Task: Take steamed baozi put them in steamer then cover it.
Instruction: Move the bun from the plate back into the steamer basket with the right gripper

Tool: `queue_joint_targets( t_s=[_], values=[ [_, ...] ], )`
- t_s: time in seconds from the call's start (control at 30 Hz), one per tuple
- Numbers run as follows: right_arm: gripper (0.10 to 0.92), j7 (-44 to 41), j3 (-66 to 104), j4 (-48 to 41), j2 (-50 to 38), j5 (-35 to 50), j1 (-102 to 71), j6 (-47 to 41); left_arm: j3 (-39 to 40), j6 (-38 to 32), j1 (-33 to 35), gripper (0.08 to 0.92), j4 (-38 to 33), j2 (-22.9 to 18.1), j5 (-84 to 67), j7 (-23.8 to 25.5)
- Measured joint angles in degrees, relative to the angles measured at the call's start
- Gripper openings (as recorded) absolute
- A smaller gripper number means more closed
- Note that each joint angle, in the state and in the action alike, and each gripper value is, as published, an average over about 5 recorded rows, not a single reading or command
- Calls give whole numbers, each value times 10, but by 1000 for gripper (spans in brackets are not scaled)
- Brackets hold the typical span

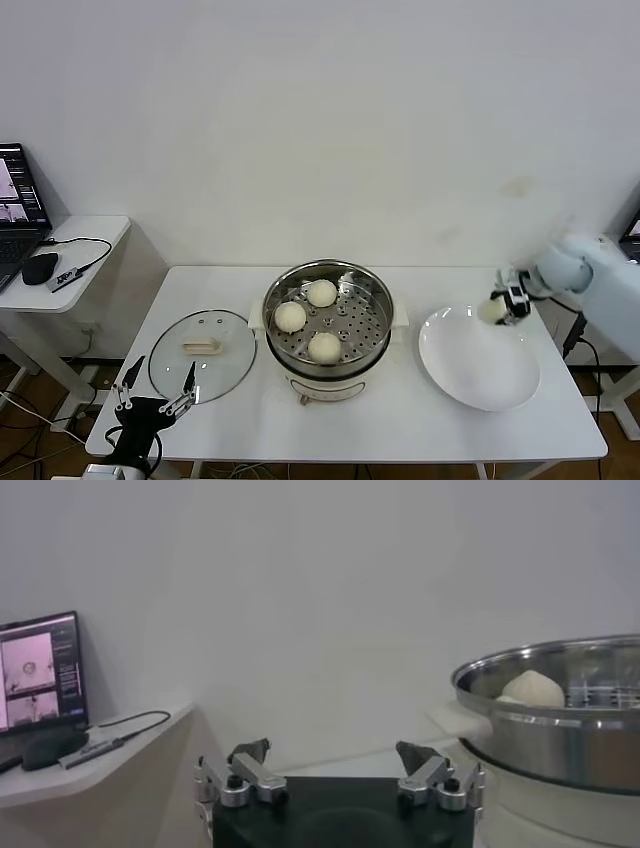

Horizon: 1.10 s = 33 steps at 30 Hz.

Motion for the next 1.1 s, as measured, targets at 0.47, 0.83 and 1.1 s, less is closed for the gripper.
queue_joint_targets(
  t_s=[0.47,0.83,1.1],
  values=[
    [585,49,-172,103,79,190,222,-107,1,0,-10,823,10,0,-3,0],
    [585,114,-229,126,166,290,246,-190,-1,0,-13,823,10,-4,-4,0],
    [585,145,-249,115,213,312,222,-229,-2,0,-14,823,13,-6,-5,0]
  ],
)
